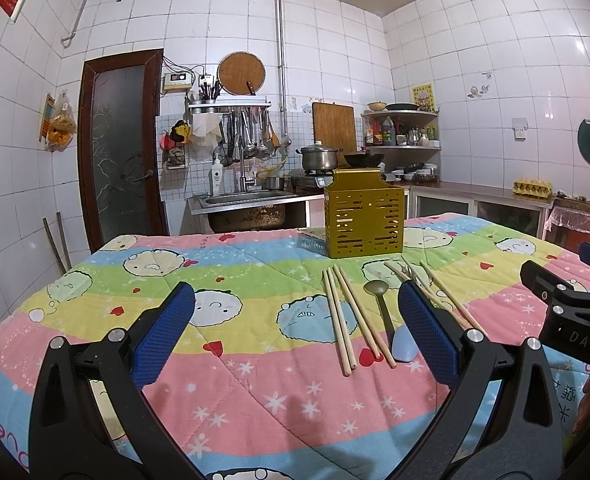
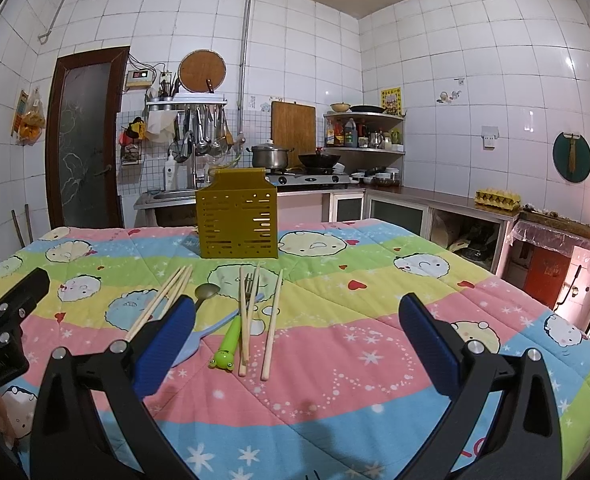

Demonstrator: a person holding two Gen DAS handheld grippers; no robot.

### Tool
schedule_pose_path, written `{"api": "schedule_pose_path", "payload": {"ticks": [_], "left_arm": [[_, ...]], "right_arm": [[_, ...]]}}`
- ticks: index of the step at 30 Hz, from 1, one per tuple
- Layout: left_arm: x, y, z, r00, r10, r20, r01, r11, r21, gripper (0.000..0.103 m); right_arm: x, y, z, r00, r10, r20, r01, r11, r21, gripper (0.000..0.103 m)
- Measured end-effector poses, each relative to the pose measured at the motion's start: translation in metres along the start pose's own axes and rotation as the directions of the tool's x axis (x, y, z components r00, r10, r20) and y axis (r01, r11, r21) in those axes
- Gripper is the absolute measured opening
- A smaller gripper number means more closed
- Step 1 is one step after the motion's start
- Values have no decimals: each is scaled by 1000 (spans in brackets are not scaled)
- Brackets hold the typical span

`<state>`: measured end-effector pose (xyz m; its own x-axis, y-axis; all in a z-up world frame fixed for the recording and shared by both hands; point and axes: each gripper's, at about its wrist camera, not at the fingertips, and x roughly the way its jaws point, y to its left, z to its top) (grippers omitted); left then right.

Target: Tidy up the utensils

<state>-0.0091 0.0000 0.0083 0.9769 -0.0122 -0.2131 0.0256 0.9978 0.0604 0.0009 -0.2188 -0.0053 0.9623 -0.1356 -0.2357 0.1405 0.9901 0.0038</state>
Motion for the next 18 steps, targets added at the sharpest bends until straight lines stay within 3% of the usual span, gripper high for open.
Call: {"api": "schedule_pose_path", "payload": {"ticks": [11, 18], "left_arm": [[8, 3, -2, 999, -20, -37, 20, 1000, 2, 98], [21, 7, -7, 993, -50, -106, 48, 999, -19, 98]], "right_arm": [[0, 4, -1, 1000, -7, -4, 7, 1000, -14, 99], [4, 8, -1, 1000, -8, -20, 8, 999, -37, 99]]}}
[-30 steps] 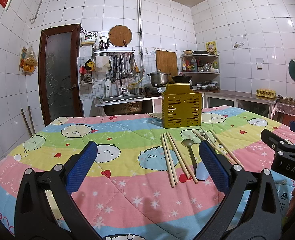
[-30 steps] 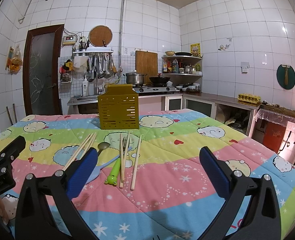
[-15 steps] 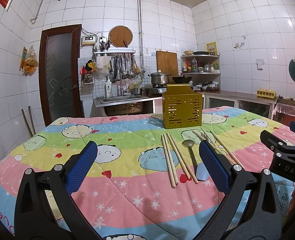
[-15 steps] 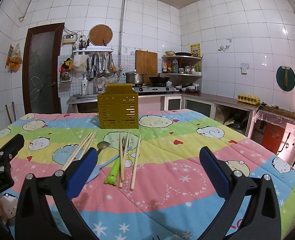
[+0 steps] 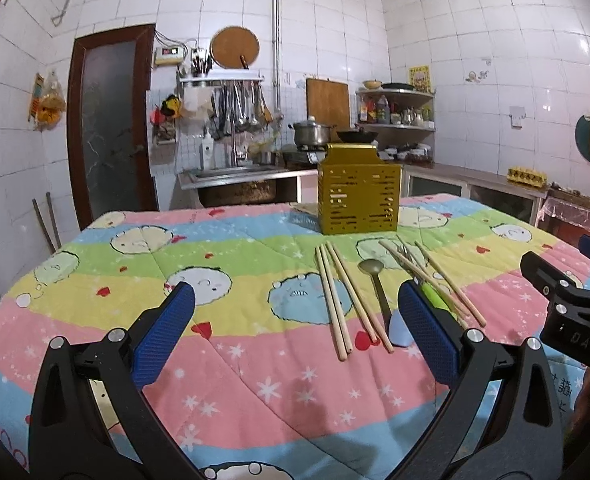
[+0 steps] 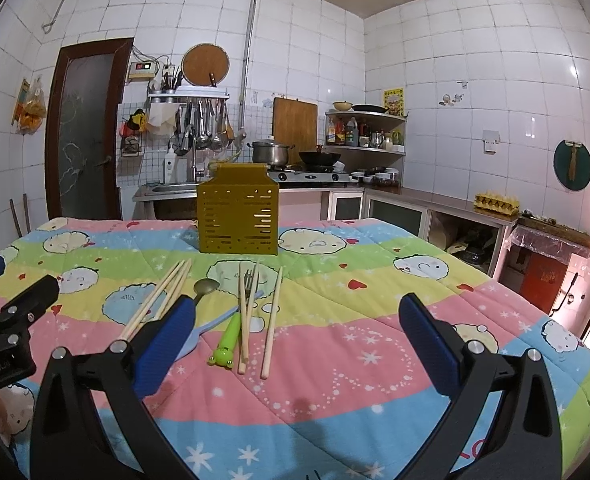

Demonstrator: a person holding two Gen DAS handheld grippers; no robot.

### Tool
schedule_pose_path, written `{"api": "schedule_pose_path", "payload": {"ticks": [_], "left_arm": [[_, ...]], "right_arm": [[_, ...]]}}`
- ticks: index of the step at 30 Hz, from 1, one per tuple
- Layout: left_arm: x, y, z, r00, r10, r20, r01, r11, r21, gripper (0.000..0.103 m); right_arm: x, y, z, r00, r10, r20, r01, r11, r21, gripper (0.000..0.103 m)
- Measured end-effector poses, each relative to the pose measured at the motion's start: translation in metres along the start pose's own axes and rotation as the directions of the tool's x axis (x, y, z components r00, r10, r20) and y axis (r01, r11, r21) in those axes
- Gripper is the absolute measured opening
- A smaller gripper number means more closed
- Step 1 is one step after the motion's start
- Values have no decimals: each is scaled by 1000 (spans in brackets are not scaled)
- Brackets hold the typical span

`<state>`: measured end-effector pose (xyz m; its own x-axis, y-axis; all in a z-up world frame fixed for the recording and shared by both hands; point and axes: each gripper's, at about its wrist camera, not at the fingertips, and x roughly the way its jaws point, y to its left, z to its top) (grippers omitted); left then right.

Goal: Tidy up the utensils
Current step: 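Lower the left tool onto a wooden chopstick and close it while the right tool grasps another chopstick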

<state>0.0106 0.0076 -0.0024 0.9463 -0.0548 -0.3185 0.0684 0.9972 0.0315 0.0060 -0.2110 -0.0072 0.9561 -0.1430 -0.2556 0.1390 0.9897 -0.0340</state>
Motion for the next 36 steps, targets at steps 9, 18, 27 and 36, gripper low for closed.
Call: {"api": "schedule_pose_path", "payload": {"ticks": [9, 18, 27, 36], "left_arm": [[30, -8, 10, 991, -21, -128, 34, 995, 96, 98], [91, -5, 52, 981, -52, -188, 70, 994, 87, 98], [184, -4, 67, 951, 3, -308, 22, 997, 79, 98], [255, 11, 71, 900, 12, -436, -6, 1000, 16, 97]], "right_arm": [[24, -3, 13, 994, 72, -86, -69, 997, 34, 99], [95, -6, 43, 979, 78, -190, -72, 997, 41, 99], [186, -10, 55, 947, 42, -319, -31, 999, 39, 99], [260, -5, 49, 902, -30, -432, 28, 1000, -10, 99]]}}
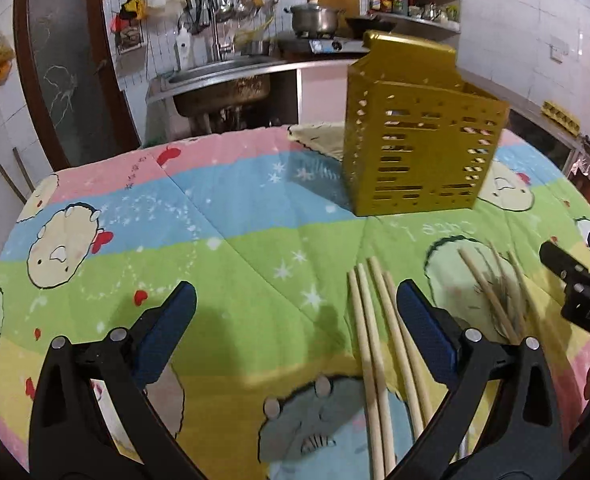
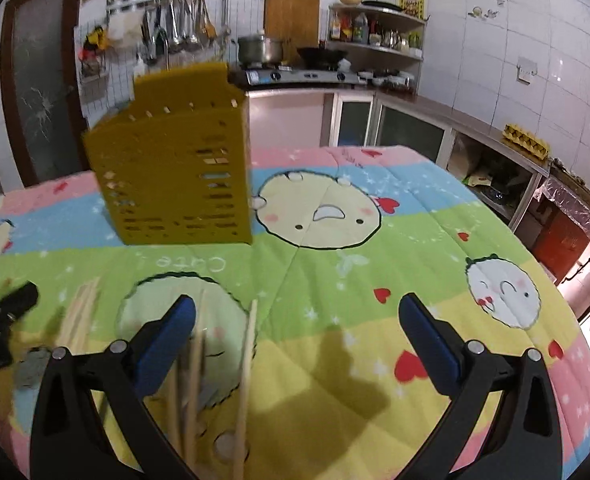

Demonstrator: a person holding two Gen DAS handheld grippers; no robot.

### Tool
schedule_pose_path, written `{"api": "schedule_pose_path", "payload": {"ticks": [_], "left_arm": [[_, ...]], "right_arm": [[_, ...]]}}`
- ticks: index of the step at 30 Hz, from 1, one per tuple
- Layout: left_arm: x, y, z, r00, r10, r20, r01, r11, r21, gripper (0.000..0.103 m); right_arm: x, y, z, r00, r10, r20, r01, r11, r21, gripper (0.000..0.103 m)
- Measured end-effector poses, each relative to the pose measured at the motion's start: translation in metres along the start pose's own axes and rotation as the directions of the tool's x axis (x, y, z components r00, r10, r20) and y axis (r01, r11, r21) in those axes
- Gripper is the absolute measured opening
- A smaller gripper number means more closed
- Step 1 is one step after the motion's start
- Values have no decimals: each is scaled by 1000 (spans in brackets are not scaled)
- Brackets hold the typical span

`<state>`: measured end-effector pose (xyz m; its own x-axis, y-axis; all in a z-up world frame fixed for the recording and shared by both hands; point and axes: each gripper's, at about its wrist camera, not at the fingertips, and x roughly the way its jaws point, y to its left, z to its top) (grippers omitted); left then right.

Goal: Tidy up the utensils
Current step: 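Lower the left tool onto a wooden chopstick and close it while the right tool grasps another chopstick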

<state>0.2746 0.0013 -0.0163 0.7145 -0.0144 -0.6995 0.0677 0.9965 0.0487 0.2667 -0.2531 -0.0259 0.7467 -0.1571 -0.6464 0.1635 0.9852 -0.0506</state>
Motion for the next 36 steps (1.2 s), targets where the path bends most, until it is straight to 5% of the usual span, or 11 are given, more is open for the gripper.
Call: {"api": "schedule_pose_path", "payload": {"ticks": [21, 26, 36], "left_arm": [[49, 0, -19, 992, -9, -122, 12, 1000, 21, 97], [50, -3, -18, 990, -36, -134, 37, 999, 4, 84], [45, -20, -15, 987, -50, -155, 50, 999, -4, 47]], "right_arm": [[30, -5, -14, 997, -12, -80, 16, 999, 49, 99], [29, 2, -15, 996, -19, -86, 20, 1000, 9, 98], [29, 13, -15, 993, 42, -109, -46, 998, -35, 56]]}}
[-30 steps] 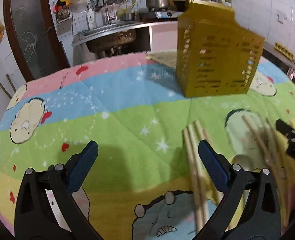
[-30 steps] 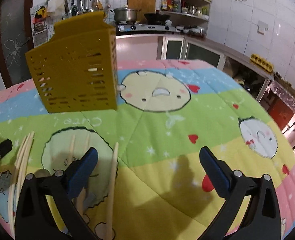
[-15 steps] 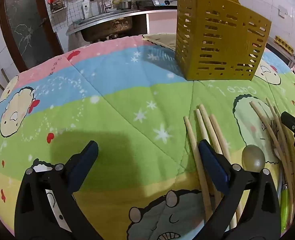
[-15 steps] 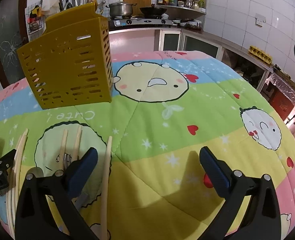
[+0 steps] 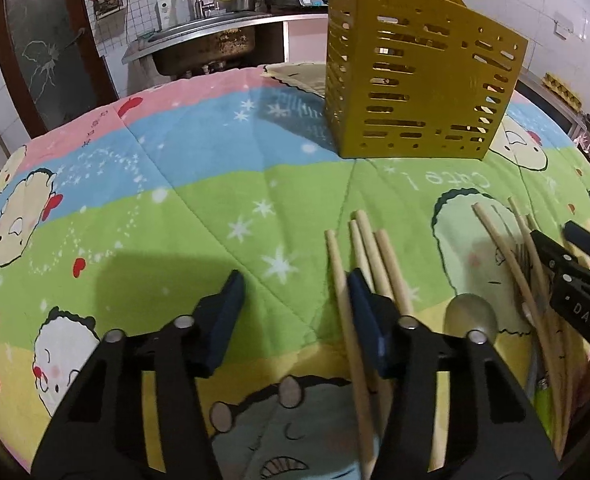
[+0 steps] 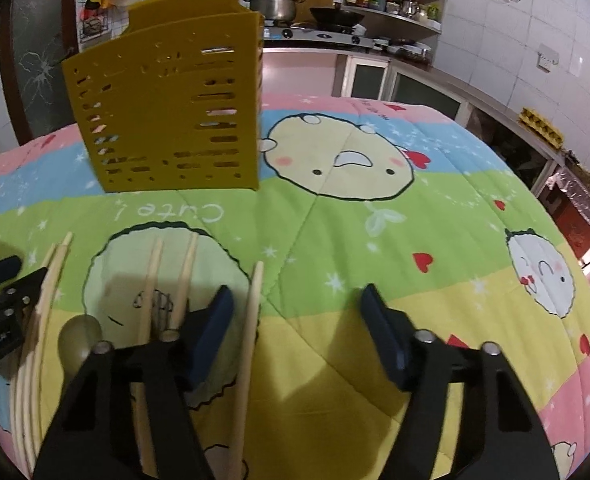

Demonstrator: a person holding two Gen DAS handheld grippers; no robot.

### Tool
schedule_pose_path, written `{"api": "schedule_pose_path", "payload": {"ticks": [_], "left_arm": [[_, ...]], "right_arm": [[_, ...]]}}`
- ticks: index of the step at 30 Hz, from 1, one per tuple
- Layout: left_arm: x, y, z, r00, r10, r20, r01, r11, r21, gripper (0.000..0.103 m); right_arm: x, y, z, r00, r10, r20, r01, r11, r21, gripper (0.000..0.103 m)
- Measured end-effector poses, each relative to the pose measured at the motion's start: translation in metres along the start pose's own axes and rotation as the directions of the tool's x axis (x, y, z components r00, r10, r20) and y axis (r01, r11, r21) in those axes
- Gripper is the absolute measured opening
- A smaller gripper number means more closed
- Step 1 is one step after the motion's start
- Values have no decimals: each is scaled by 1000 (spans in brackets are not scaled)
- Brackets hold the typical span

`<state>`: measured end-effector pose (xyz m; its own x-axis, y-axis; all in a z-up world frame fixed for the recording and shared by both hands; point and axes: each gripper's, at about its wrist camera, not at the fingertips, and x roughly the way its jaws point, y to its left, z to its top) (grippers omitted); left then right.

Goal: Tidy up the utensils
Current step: 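Lower the left tool onto a wooden chopstick and close it while the right tool grasps another chopstick, then lift the held chopsticks with both tools and carry them over the yellow holder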

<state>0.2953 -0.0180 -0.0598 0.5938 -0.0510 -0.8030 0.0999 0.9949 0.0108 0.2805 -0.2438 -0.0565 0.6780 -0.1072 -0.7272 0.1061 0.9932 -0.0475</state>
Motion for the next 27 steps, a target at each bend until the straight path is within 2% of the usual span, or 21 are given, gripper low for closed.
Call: {"api": "schedule_pose_path", "payload": {"ticks": [5, 9, 14, 21, 23, 27], "left_arm": [[1, 0, 3, 1000, -15, -18, 14, 999, -34, 38], [2, -3, 4, 1000, -24, -16, 24, 999, -27, 28], [6, -5, 11, 999, -31, -32, 30, 999, -35, 20], [10, -10, 17, 999, -21, -41, 21, 1000, -17, 9], [10, -11, 17, 999, -20, -35, 20, 1000, -12, 6], [8, -11, 17, 999, -25, -23, 24, 1000, -20, 5]], "right_arm": [[-2, 6, 1, 1000, 13, -10, -13, 1000, -20, 40], [-2, 11, 2, 1000, 2, -28, -3, 1000, -28, 38], [4, 10, 6, 999, 6, -44, -6, 1000, 3, 38], [9, 11, 14, 998, 31, -58, -31, 1000, 7, 18], [9, 11, 16, 998, 31, -60, -30, 1000, 8, 8], [6, 9, 19, 997, 56, -60, -55, 998, 29, 6]]}}
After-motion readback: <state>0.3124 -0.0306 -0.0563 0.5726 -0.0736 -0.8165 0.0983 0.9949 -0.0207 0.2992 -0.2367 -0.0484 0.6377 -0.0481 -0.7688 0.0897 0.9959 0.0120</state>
